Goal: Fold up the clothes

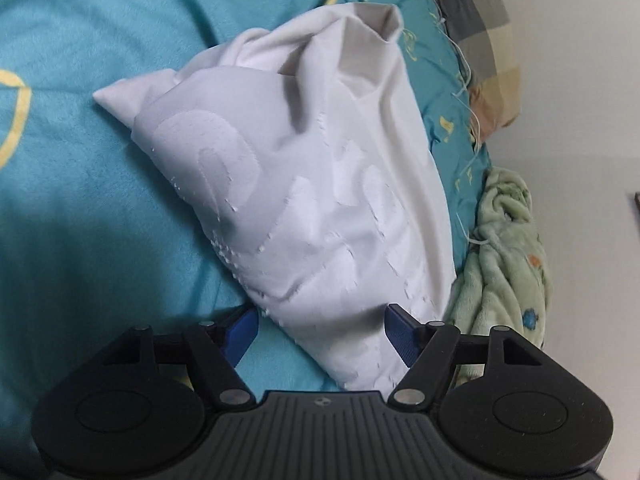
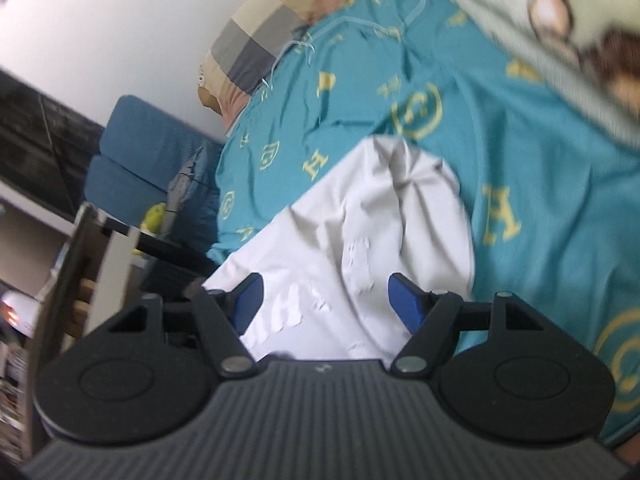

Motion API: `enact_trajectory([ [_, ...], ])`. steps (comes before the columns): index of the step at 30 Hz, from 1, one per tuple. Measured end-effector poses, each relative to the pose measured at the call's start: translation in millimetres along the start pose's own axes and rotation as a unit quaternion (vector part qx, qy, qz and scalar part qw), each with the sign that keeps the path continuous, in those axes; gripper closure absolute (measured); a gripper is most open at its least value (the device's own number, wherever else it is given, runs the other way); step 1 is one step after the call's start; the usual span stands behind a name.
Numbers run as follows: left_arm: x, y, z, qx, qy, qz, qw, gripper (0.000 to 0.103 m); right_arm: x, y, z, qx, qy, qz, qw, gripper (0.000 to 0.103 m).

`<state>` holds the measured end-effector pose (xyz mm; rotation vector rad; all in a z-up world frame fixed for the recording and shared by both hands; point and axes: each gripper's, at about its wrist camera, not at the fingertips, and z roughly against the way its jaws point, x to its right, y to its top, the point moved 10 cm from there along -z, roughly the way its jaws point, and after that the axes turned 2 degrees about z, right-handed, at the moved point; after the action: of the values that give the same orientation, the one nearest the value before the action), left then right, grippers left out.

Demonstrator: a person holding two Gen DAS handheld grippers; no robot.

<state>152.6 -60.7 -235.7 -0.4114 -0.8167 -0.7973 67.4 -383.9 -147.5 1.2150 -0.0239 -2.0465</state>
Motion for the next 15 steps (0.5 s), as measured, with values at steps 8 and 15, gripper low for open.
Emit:
enact_trajectory([
  [8,22.6,3.6,12.4,0.034,-0.052,-0.034,0.9975,0.08,-4.4,-27.6,-16.1,-0.081,0.095,-0.143,0.982,0.031],
  [15,51.4,3.9,37.9,0.057,-0.124,-0.049,0.9894,0.086,-9.6,-58.1,-49.0,-0.147,0.123,-0.239,0.952,0.031],
])
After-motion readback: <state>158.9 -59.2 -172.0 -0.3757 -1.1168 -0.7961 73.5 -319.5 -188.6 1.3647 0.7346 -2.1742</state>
